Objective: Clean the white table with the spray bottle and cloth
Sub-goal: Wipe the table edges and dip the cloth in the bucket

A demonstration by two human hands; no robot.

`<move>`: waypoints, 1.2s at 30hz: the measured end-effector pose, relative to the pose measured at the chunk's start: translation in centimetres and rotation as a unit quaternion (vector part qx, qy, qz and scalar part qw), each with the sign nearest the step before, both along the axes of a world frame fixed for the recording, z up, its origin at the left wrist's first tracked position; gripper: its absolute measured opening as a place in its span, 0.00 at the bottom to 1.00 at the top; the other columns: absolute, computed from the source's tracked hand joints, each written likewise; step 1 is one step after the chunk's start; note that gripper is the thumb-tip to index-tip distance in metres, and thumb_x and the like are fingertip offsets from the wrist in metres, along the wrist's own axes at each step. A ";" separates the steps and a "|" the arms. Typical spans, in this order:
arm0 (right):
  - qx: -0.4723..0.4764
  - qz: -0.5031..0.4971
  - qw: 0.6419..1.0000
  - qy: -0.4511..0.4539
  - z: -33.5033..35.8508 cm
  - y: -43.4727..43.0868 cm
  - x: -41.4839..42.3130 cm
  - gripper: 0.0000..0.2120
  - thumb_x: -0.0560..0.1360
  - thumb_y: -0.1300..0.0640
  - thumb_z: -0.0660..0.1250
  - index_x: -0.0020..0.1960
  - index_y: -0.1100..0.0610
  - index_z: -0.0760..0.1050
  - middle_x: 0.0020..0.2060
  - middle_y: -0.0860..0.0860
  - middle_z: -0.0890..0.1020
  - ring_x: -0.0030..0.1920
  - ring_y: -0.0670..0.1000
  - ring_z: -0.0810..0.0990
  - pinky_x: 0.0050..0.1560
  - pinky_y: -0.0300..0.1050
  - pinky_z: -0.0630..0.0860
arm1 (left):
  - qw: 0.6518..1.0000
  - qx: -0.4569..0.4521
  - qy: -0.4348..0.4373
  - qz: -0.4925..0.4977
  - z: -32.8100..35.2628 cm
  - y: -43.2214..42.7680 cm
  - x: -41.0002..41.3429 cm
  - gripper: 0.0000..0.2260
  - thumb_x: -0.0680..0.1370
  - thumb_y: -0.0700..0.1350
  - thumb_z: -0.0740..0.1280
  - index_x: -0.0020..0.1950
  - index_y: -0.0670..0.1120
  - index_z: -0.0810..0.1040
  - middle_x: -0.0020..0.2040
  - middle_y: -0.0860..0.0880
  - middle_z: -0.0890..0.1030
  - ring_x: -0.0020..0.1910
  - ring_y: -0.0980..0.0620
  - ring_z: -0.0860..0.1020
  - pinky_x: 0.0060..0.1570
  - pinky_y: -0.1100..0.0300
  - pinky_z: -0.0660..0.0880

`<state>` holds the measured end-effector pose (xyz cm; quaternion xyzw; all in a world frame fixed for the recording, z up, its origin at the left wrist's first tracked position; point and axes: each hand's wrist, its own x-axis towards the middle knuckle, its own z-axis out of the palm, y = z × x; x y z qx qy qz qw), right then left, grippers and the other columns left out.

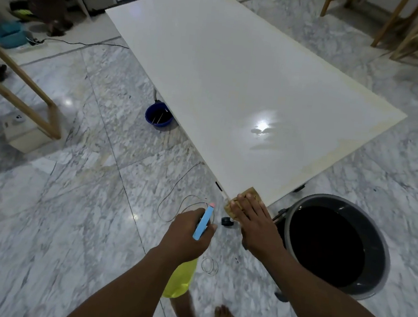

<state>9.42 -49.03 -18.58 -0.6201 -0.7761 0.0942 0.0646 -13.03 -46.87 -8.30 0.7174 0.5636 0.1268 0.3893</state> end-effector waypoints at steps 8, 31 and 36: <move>0.007 -0.119 0.946 0.301 2.1 -3.1 -1.1 0.26 0.74 0.72 0.63 0.69 0.55 0.73 0.63 0.53 0.80 0.64 0.54 0.77 0.62 0.59 0.77 | 0.999 0.016 -0.028 0.006 2.1 0.3 1.3 0.11 0.82 0.47 0.70 0.47 0.41 0.77 0.39 0.41 0.81 0.34 0.44 0.76 0.37 0.54 0.73; -0.354 -0.351 0.479 0.722 18.1 22.1 -19.9 0.17 0.75 0.57 0.61 0.55 0.68 0.78 0.43 0.62 0.83 0.44 0.62 0.81 0.50 0.53 0.78 | 0.997 -0.047 0.064 -0.009 9.4 18.3 -19.5 0.10 0.80 0.52 0.71 0.49 0.45 0.78 0.49 0.43 0.84 0.45 0.40 0.85 0.51 0.41 0.83; -0.350 -0.337 0.503 0.715 19.5 29.8 -22.4 0.18 0.78 0.55 0.59 0.57 0.66 0.78 0.46 0.63 0.85 0.46 0.63 0.82 0.51 0.56 0.77 | 0.996 -0.054 0.059 -0.031 10.4 25.3 -21.1 0.11 0.81 0.51 0.70 0.53 0.43 0.80 0.51 0.42 0.84 0.49 0.41 0.84 0.53 0.42 0.82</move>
